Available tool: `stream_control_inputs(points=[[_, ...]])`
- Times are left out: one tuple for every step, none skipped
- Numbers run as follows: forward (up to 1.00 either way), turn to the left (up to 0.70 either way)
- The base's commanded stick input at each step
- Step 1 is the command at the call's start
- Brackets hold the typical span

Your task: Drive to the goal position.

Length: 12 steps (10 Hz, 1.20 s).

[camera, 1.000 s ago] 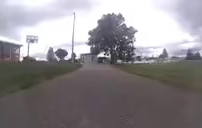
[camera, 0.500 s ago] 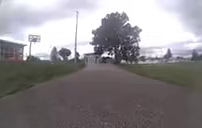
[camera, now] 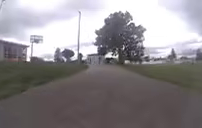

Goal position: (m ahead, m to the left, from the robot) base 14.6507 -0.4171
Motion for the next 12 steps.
stream_control_inputs(points=[[1.00,0.00],[1.00,0.00],[1.00,-0.04],[1.00,-0.11],[1.00,-0.19],[1.00,-0.27],[1.00,-0.27],[1.00,-0.27],[1.00,-0.27],[1.00,-0.27],[1.00,-0.27],[1.00,-0.27]])
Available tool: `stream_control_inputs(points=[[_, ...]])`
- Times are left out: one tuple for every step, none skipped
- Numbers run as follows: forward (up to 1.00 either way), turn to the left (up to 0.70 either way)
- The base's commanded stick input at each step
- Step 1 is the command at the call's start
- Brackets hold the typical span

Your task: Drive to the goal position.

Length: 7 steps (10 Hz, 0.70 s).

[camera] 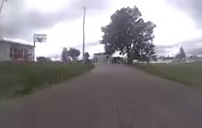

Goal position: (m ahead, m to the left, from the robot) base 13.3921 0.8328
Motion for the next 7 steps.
stream_control_inputs(points=[[1.00,-0.26],[1.00,-0.18],[1.00,-0.10],[1.00,-0.02],[1.00,0.00],[1.00,0.00],[1.00,0.00]])
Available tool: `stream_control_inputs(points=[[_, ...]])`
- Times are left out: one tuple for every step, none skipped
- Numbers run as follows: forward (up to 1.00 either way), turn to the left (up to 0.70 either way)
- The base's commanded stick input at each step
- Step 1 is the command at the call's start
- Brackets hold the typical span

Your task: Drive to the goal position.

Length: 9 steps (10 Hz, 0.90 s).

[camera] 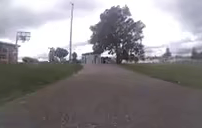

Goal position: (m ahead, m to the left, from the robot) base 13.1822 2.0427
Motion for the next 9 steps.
stream_control_inputs(points=[[1.00,0.00],[1.00,0.00],[1.00,0.00],[1.00,0.00],[1.00,0.00],[1.00,0.00],[1.00,0.00],[1.00,0.00],[1.00,0.00]])
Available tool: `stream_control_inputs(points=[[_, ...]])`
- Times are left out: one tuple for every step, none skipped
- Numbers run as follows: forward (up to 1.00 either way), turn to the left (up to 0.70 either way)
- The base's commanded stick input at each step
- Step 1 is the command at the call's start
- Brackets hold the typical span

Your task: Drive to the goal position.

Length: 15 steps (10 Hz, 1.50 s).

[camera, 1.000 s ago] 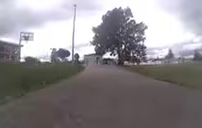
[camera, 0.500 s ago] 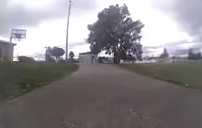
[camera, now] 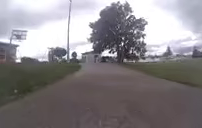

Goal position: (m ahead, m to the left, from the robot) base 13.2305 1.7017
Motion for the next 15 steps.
stream_control_inputs(points=[[1.00,0.00],[1.00,0.00],[1.00,-0.27],[1.00,-0.27],[1.00,-0.27],[1.00,-0.27],[1.00,-0.27],[1.00,-0.27],[1.00,-0.27],[1.00,-0.27],[1.00,-0.27],[1.00,-0.27],[1.00,-0.27],[1.00,-0.27],[1.00,-0.27]])
